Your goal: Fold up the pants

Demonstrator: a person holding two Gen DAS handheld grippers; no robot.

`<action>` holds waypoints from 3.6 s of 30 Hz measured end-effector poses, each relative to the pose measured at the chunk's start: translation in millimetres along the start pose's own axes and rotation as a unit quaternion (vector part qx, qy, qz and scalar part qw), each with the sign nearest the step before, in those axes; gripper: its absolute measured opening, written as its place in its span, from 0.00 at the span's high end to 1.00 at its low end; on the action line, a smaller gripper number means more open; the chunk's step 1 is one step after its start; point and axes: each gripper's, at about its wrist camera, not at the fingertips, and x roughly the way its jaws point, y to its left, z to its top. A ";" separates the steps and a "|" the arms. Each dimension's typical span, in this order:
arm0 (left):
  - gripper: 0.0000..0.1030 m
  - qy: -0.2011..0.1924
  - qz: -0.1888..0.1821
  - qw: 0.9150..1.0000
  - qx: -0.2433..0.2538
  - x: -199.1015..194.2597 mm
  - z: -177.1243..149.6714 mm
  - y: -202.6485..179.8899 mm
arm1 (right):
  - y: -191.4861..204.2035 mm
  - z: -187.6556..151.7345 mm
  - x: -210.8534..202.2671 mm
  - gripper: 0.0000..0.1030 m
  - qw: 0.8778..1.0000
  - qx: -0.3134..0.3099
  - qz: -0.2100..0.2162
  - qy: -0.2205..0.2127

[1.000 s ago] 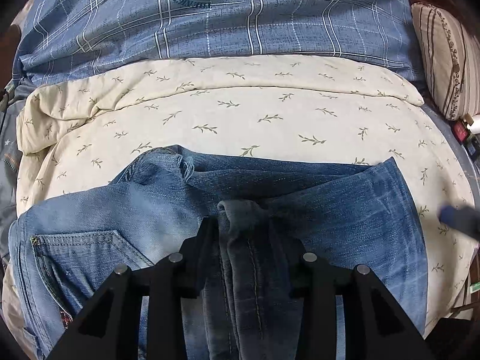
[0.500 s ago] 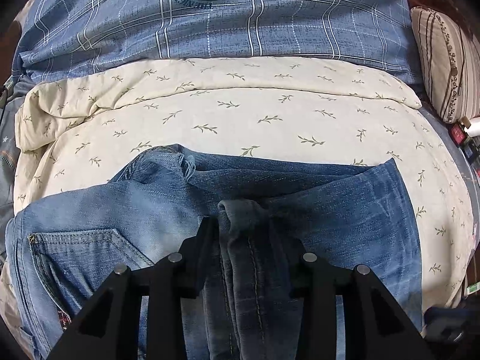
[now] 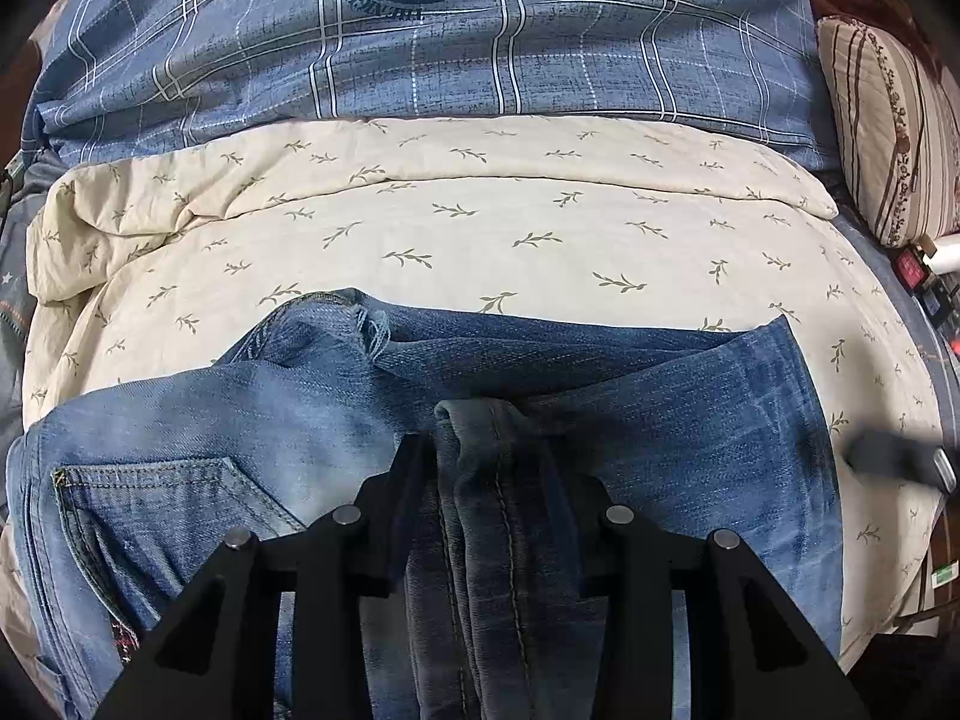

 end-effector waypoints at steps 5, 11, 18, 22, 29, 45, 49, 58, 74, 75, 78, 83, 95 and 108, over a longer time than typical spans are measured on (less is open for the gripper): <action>0.61 -0.004 0.001 1.000 0.001 0.7 -0.8 -0.4 | -44.2 21.2 55.3 0.94 0.997 0.054 -0.003 0.051; 0.52 -0.018 -0.021 1.000 -0.006 -23.2 -9.6 5.1 | -27.0 11.5 18.0 0.84 0.999 0.023 -0.017 0.021; 0.48 -0.018 -0.051 0.999 0.002 -47.0 -49.3 -1.6 | -40.4 -28.8 -21.5 0.21 0.999 0.028 -0.035 -0.018; 0.48 -0.015 -0.032 0.999 0.028 -32.1 -64.2 -7.3 | -36.3 -62.4 -17.8 0.29 0.999 0.029 -0.031 0.005; 0.45 -0.028 -0.026 0.998 0.040 -32.0 -68.3 -12.3 | -8.0 -85.6 -5.9 0.84 0.991 -0.053 -0.121 0.021; 0.40 -0.038 -0.029 0.998 0.046 -30.6 -69.8 -14.5 | 2.1 -7.1 -12.3 0.49 1.000 -0.012 0.015 0.012; 0.39 -0.038 -0.031 0.998 0.047 -30.3 -69.8 -14.2 | -22.2 20.8 44.2 0.51 0.999 0.018 -0.008 0.047; 0.37 -0.040 -0.033 0.998 0.045 -30.0 -70.8 -13.9 | -27.8 20.2 -4.9 0.50 0.998 0.018 -0.057 -0.018; 0.36 -0.040 -0.035 0.997 0.049 -28.7 -71.7 -13.4 | -22.8 18.7 34.0 0.74 0.981 -0.055 -0.185 0.016; 0.36 -0.040 -0.036 0.997 0.048 -28.7 -71.6 -13.2 | -23.6 19.6 30.4 0.69 0.983 -0.046 -0.176 0.016; 0.36 -0.041 -0.034 0.997 0.049 -29.0 -72.0 -13.8 | -15.3 13.9 9.7 0.45 0.985 -0.044 -0.166 -0.004; 0.36 -0.038 -0.032 0.998 0.046 -28.6 -70.8 -14.8 | 4.3 -13.2 -26.8 0.45 0.996 -0.046 -0.076 -0.011; 0.34 -0.021 -0.034 0.999 0.020 -35.1 -66.1 -7.6 | 12.0 -64.7 -15.5 0.40 0.997 -0.052 -0.052 0.013; 0.33 -0.053 -0.011 0.998 -0.025 -86.6 -87.3 37.6 | 46.5 -34.2 11.5 0.37 0.991 -0.096 -0.095 0.003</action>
